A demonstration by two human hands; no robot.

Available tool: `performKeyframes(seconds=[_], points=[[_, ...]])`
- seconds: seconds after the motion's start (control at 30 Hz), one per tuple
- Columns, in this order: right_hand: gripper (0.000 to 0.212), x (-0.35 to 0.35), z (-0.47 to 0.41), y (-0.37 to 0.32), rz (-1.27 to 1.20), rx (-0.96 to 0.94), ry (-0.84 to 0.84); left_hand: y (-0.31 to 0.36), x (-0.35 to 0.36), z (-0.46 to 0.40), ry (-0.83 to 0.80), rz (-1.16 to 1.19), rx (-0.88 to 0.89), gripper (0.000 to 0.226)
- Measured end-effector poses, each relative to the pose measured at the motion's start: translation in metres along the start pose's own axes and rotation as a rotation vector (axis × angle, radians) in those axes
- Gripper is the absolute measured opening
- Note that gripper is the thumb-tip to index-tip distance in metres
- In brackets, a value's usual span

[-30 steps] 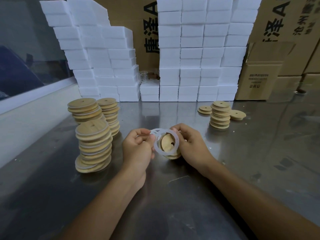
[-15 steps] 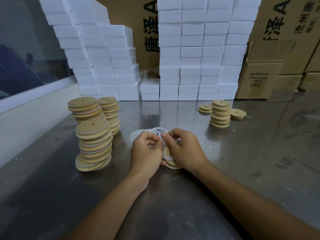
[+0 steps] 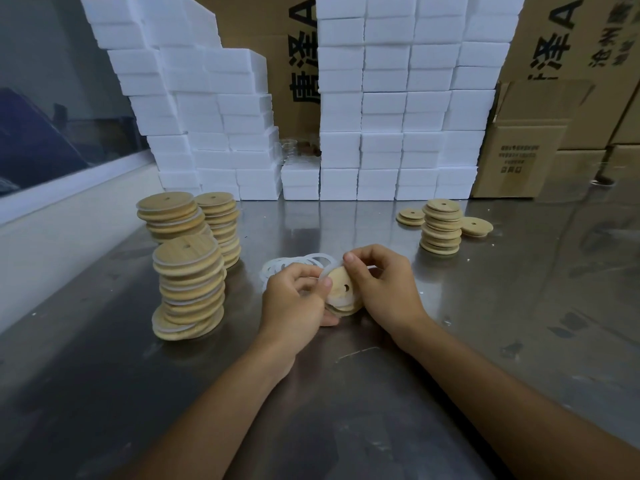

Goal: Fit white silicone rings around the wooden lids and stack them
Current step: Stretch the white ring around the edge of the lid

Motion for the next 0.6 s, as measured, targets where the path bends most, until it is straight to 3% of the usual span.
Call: performKeyframes(seconds=[0.23, 0.43, 0.6], points=[[0.008, 0.001, -0.001, 0.000, -0.069, -0.036, -0.034, -0.005, -0.005, -0.005, 0.172, -0.253, 0.230, 0.029], [0.010, 0.003, 0.000, 0.001, 0.051, -0.092, -0.083, -0.002, -0.007, -0.005, 0.226, -0.306, 0.283, 0.028], [0.012, 0.002, 0.002, -0.001, 0.012, -0.074, -0.145, 0.000, -0.012, -0.004, 0.192, -0.313, 0.275, 0.025]])
Point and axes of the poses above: each hand's wrist, its own z-axis away from the middle knuckle, its own x-axis out of the palm, y = z × x, the point moved 1 cm from there along -z, towards the middle knuckle, and after that the axes turned 12 degrees about -y, right-handed, at the moved point
